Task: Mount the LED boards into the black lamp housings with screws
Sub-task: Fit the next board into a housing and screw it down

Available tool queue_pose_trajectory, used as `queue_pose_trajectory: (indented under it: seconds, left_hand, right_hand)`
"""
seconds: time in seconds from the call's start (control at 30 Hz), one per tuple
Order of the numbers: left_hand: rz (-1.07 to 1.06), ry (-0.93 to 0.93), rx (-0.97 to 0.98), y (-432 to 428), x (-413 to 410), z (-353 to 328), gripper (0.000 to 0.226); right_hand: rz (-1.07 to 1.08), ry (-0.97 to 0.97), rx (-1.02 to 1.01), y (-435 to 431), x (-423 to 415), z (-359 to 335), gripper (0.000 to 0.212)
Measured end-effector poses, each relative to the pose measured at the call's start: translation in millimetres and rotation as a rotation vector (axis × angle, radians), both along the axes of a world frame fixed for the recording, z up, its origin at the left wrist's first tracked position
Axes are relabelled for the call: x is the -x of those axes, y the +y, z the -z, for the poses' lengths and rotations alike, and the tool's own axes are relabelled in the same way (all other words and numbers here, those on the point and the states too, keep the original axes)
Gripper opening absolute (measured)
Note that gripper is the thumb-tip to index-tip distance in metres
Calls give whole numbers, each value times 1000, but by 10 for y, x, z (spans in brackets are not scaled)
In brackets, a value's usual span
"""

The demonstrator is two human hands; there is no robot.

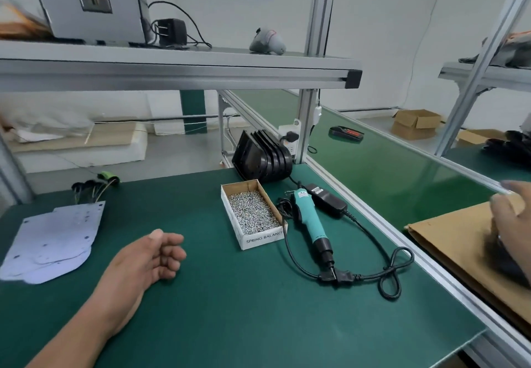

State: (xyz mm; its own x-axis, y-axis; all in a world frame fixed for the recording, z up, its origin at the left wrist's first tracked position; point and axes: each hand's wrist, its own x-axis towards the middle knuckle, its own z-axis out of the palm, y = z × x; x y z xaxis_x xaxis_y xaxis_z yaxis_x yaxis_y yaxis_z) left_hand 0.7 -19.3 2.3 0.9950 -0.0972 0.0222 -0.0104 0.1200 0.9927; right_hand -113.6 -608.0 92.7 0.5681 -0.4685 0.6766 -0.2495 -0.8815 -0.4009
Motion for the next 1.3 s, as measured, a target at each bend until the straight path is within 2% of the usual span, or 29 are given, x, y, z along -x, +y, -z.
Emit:
queue_pose_trajectory:
  seconds: [0.07,0.13,0.2,0.3,0.4,0.53,0.6,0.7,0.8,0.93,1.1,1.3]
  left_hand:
    - [-8,3,-2,-21,26,-29,54]
    - [-9,6,-7,-29,42,-50,50]
    - [1,0,-21,-31,48,-52,46]
    - [16,-14,-44,-10,43,-34,52]
    - [26,-30,-53,4,26,-6,53]
    - [31,-22,-47,18,11,19,44]
    - [33,-9,-43,15,9,16,42]
    - [38,-4,-44,29,11,16,43]
    - [48,-9,-57,40,12,22,42]
    - [49,-20,-63,23,16,21,43]
    - [56,-38,-70,20,24,15,42]
    - [38,-30,-51,23,28,1,44]
  right_hand:
    - [0,39,-40,370,-296,1,25]
    - [-180,58,-53,944,-705,-17,12]
    - [-354,114,-70,1457,-1145,-59,12]
    - [-488,209,38,2087,-1896,-78,16]
    - [-502,268,165,2595,-2611,-194,22]
    - [-411,372,341,2947,-3275,-250,38]
    - [-364,463,434,2989,-3464,-226,32]
    - [-351,537,502,2962,-3585,-193,12]
    - [-375,547,554,2894,-3601,-185,21]
    - [-387,471,543,2831,-3521,-129,7]
    - [-340,434,561,2809,-3413,-94,12]
    - [-449,186,208,2713,-3256,-116,17]
